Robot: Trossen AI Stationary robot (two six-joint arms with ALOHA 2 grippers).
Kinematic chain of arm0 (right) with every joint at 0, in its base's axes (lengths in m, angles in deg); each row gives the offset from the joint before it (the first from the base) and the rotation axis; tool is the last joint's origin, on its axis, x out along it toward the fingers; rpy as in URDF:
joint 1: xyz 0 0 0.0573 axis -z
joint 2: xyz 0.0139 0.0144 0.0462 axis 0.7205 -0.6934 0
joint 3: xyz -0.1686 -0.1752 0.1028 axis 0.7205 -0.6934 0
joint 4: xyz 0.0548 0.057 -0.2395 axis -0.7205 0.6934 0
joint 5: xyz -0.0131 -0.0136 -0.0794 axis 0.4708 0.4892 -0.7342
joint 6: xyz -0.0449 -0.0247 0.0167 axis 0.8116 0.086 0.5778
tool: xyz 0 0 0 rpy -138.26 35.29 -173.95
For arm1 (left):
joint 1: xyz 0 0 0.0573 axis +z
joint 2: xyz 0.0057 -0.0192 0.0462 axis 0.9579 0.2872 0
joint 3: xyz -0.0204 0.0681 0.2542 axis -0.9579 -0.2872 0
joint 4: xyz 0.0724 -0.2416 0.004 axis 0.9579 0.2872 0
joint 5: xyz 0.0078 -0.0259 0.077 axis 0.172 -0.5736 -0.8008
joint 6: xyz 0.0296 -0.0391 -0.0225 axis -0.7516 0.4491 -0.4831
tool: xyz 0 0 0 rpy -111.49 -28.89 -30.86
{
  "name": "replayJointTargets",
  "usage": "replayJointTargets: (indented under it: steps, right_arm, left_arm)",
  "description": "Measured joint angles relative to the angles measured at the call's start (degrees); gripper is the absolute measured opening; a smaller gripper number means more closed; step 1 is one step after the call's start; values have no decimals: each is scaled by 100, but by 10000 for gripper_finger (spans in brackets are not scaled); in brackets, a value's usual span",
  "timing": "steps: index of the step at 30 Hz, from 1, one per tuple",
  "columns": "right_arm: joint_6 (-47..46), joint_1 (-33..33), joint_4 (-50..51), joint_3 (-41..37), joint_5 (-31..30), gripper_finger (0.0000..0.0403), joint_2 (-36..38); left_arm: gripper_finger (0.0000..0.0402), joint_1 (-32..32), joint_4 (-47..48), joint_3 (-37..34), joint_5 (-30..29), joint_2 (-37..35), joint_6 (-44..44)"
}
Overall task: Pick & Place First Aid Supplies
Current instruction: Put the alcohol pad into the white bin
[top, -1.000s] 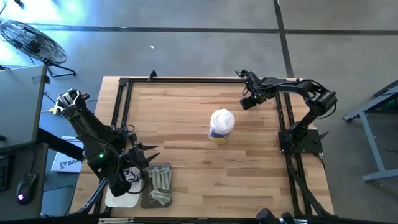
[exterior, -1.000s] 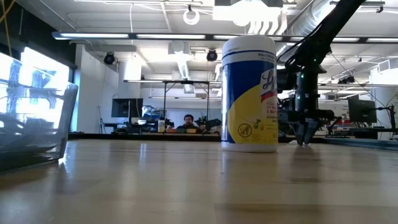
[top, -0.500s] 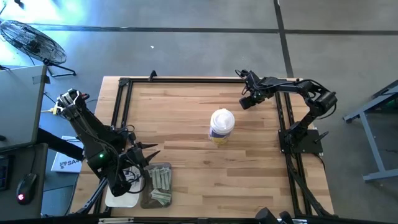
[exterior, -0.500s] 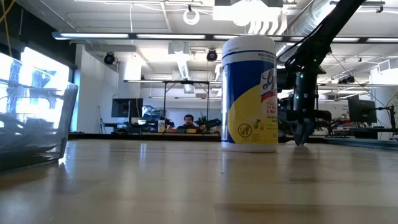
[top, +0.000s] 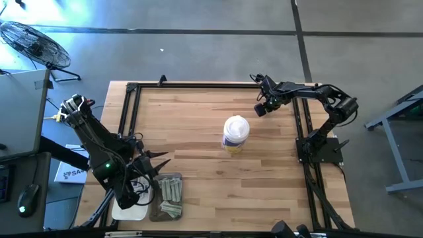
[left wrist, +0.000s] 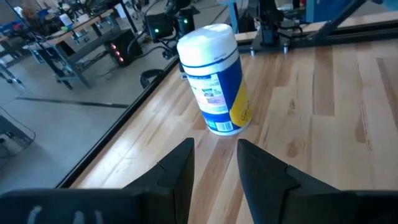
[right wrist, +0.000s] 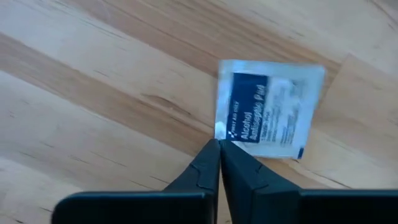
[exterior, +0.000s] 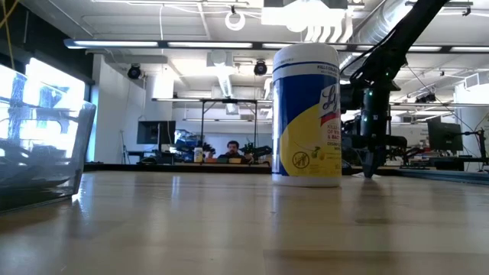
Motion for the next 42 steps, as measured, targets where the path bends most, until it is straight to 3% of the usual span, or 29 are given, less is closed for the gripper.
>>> replayJointTargets:
  steps: [8,22,34,42]
  right_arm:
    - [91,-1,-23,-1,81,1,43]
    - [369,-264,338,0,-133,2,1058]
    - [822,-289,107,-2,-263,85,309]
    - [794,-244,-74,0,-415,88,-59]
  left_arm:
    - [119,0,-151,0,-336,0,0]
    - [119,154,-189,0,-754,201,0]
    - [119,920,-319,0,60,201,9]
    - [119,1012,-330,0,107,203,4]
